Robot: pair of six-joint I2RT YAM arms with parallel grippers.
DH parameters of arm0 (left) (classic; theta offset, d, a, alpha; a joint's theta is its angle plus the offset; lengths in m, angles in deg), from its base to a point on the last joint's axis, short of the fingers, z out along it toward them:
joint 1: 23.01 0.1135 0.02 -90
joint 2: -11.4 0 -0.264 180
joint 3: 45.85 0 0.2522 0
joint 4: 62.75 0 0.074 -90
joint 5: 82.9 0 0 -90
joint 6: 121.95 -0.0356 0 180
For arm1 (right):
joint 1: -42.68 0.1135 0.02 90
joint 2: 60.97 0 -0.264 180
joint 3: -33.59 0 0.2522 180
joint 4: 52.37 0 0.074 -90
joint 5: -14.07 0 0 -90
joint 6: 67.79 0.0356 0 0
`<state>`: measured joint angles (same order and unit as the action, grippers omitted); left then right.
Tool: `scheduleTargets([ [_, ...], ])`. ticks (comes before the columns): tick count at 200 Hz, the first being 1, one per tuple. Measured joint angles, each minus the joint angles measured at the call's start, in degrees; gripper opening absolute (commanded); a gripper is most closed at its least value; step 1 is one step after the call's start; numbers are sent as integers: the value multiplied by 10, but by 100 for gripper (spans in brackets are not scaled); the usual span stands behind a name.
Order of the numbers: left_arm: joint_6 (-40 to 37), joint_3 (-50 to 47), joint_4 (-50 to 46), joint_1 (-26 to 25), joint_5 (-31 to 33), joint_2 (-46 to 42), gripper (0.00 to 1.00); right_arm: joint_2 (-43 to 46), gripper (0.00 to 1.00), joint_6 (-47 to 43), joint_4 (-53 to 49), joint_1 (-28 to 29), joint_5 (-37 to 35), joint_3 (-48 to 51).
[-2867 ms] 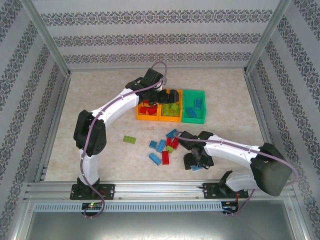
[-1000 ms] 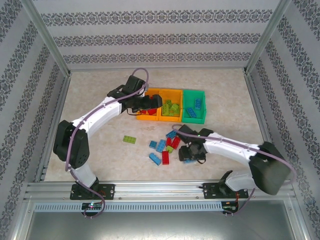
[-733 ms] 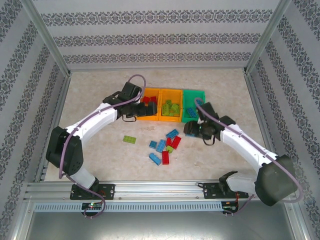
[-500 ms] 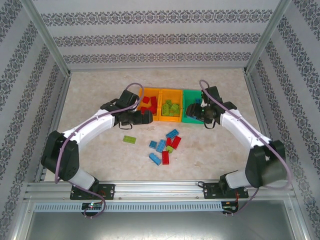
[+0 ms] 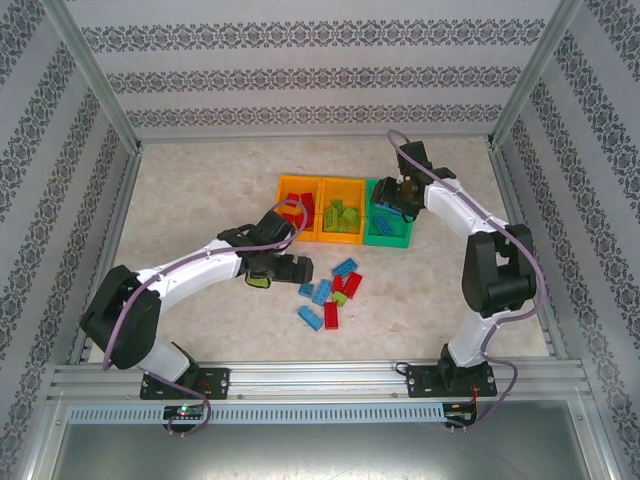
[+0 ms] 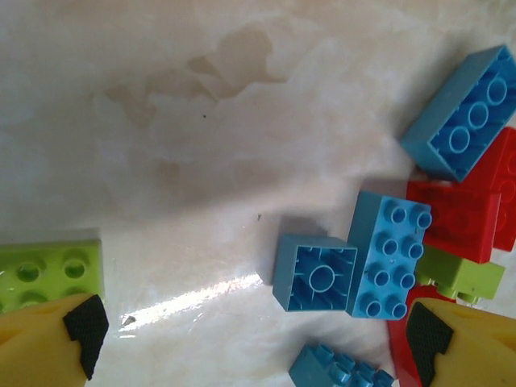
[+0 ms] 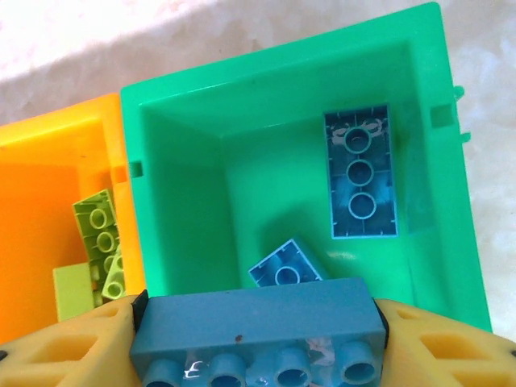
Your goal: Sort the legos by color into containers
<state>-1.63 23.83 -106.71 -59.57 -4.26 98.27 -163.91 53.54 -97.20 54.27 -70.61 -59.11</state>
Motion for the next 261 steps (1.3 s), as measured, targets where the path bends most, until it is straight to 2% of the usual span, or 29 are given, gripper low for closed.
scheduleTargets([
  [28, 1, 1, 0, -16, -5, 21, 89, -6, 68, -1, -5, -7, -4, 0],
  [81, 28, 6, 1, -28, -25, 79, 88, -6, 76, -3, -8, -10, -6, -2],
  [129, 66, 6, 0, -28, -16, 79, 95, -6, 80, -7, -9, -10, -6, -2],
  [166, 96, 24, -36, -27, 35, 67, 100, -6, 80, -14, -8, -10, -3, -2],
  [212, 179, 4, -76, 7, 72, -3, 100, 3, 81, -17, -7, -10, 1, -2],
  [261, 295, -56, -80, 70, 65, -71, 100, 28, 82, -17, 12, -10, 2, 9],
])
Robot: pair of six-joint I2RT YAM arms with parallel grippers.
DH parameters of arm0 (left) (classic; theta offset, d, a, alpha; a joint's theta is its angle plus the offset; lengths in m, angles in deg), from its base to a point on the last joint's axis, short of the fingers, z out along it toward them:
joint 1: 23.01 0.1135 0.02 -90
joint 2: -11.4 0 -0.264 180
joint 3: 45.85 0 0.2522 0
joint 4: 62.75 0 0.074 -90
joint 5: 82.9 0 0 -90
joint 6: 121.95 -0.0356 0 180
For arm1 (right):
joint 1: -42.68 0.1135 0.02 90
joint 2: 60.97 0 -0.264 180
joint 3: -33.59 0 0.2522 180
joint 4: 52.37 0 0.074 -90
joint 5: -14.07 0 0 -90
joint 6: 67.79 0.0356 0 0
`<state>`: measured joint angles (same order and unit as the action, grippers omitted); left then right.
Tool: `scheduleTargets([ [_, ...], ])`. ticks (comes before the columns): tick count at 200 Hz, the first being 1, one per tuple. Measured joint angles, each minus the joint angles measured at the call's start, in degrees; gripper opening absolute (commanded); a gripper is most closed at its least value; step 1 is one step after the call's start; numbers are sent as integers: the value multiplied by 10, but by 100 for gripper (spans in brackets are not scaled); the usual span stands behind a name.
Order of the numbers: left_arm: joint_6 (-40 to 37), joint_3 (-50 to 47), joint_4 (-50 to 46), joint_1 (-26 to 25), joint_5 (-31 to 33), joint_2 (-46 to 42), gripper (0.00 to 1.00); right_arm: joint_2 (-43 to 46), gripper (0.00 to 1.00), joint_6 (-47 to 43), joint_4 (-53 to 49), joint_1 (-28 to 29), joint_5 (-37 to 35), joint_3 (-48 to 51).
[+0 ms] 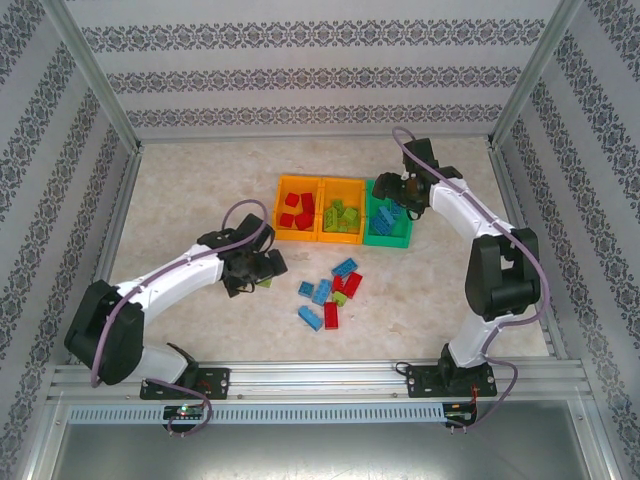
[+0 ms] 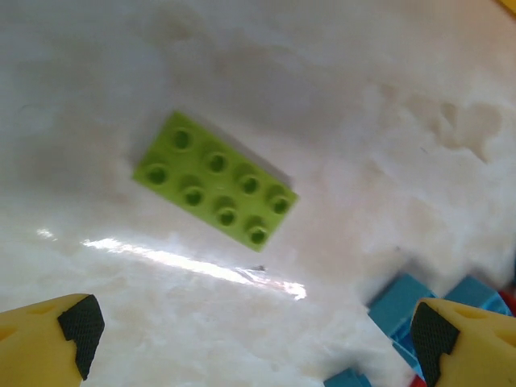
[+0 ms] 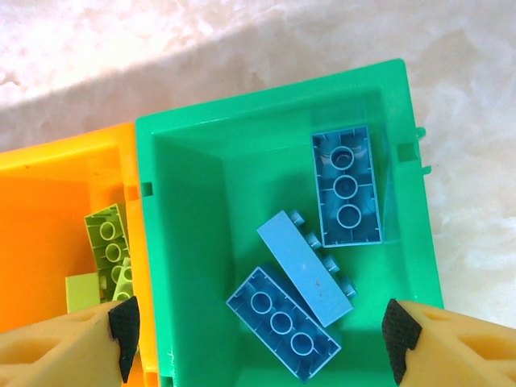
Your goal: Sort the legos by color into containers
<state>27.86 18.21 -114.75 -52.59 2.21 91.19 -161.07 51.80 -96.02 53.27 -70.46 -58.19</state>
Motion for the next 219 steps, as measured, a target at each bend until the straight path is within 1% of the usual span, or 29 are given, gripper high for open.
scheduleTargets([
  [29, 66, -5, -1, 17, -11, 0, 100, 14, 83, 0, 11, 0, 3, 19],
  [43, 93, -2, -1, 19, -21, 11, 98, 17, 83, 1, 20, 0, 10, 25],
  [100, 163, 66, -4, 29, -62, 137, 88, 33, 84, 4, 63, -4, 33, 60],
  [113, 175, 68, -5, 33, -70, 155, 85, 41, 84, 4, 66, -8, 37, 70],
  [136, 194, 69, -14, 35, -76, 183, 77, 56, 85, 2, 67, -20, 46, 84],
  [166, 225, 68, -20, 40, -72, 183, 64, 80, 85, -3, 70, -39, 54, 103],
  [199, 251, 58, -20, 42, -66, 177, 58, 98, 85, -19, 66, -56, 61, 111],
  [219, 260, 51, -17, 42, -61, 172, 51, 101, 85, -30, 62, -64, 68, 111],
])
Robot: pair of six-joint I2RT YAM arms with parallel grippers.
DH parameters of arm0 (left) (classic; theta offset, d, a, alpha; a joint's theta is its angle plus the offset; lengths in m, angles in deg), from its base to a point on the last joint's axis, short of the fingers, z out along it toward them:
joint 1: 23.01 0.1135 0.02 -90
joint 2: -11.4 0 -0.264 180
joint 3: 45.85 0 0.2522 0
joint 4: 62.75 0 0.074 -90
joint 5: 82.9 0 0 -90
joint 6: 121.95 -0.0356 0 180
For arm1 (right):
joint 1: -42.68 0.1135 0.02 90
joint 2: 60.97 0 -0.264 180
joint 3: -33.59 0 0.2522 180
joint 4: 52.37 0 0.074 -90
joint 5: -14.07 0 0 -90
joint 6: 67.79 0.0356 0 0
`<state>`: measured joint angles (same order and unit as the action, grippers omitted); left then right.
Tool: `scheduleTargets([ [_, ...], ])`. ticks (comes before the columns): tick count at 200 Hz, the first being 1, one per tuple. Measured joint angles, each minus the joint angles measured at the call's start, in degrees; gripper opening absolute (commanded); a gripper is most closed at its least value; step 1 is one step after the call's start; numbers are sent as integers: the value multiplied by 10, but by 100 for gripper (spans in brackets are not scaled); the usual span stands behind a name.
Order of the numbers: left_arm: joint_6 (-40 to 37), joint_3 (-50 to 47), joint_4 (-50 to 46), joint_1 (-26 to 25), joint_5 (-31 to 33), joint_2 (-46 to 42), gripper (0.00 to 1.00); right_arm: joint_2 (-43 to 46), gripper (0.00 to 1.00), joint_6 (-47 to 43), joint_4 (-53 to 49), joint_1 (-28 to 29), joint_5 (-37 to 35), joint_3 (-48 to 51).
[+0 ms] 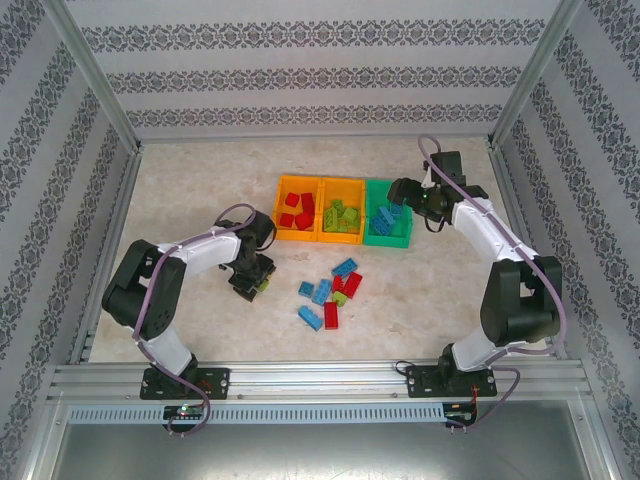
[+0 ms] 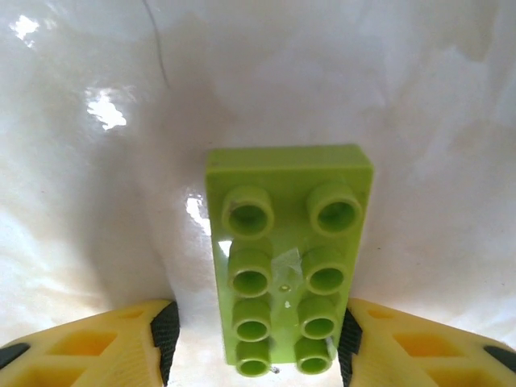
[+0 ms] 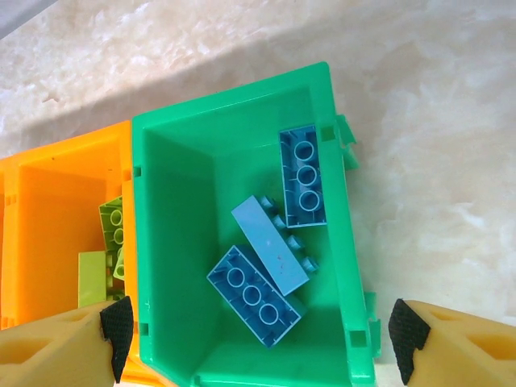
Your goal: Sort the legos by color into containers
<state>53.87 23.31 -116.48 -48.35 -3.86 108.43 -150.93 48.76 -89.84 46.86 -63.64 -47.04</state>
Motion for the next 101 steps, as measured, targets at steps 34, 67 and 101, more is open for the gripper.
scheduleTargets([
  [34, 0, -9, 2, 1, 3, -7, 42, 1, 85, -16, -12, -11, 9, 0],
  [67, -16, -9, 1, 1, 5, -9, 39, 3, 85, -26, -16, -18, 11, 0],
  [101, -29, -9, 1, 0, 5, -11, 39, 4, 85, -30, -17, -18, 11, 8],
])
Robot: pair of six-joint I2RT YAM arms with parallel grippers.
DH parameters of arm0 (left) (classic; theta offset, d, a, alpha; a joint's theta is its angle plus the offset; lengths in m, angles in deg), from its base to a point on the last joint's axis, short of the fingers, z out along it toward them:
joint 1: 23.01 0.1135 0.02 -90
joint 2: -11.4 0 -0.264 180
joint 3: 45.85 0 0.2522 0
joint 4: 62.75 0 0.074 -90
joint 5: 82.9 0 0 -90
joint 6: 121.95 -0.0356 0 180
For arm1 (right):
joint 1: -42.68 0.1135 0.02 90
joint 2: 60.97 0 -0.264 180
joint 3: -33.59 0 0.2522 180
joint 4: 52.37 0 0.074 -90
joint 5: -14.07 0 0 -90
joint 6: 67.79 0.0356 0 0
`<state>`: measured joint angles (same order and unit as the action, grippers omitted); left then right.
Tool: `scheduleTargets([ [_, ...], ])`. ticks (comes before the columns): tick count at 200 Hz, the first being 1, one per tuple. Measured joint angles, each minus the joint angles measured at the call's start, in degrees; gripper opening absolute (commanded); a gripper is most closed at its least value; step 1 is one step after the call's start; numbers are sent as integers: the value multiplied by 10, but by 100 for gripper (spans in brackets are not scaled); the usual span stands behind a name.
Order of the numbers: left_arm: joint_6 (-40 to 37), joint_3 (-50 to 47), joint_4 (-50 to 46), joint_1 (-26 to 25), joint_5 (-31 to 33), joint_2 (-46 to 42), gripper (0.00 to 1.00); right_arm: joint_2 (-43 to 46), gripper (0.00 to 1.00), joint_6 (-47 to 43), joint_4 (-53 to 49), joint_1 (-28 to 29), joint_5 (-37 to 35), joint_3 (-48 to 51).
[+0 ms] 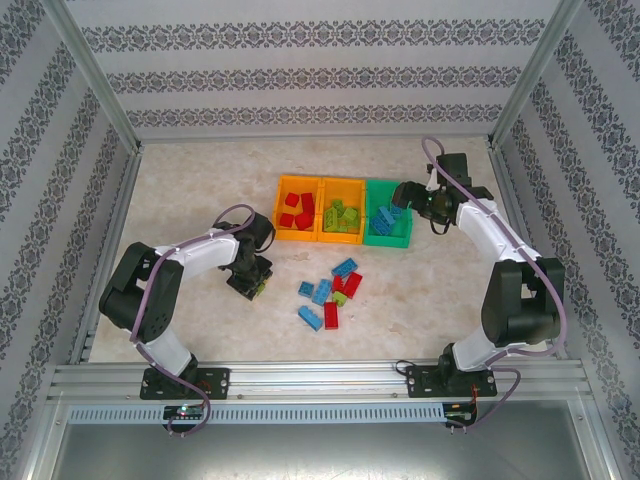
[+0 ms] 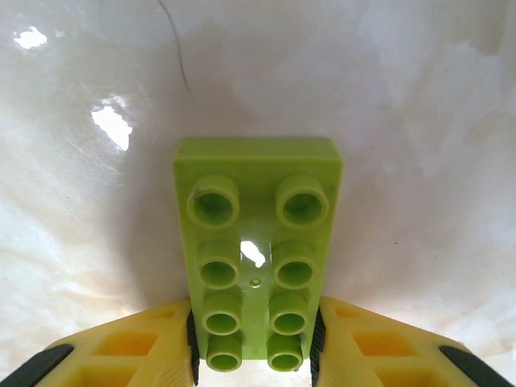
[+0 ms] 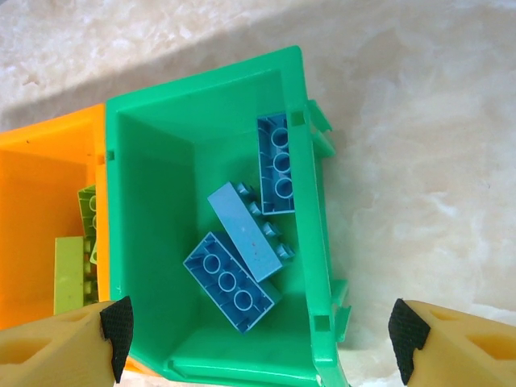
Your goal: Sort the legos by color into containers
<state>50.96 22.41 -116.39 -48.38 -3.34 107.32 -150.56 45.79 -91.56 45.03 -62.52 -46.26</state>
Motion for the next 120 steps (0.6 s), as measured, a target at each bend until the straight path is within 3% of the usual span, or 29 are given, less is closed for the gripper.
scheduleTargets([
  [39, -20, 14, 17, -24, 36, 4, 40, 5, 85, 0, 0, 0, 0, 4],
  [120, -106, 140, 50, -111, 82, 19, 39, 38, 86, 0, -1, 0, -7, 47],
])
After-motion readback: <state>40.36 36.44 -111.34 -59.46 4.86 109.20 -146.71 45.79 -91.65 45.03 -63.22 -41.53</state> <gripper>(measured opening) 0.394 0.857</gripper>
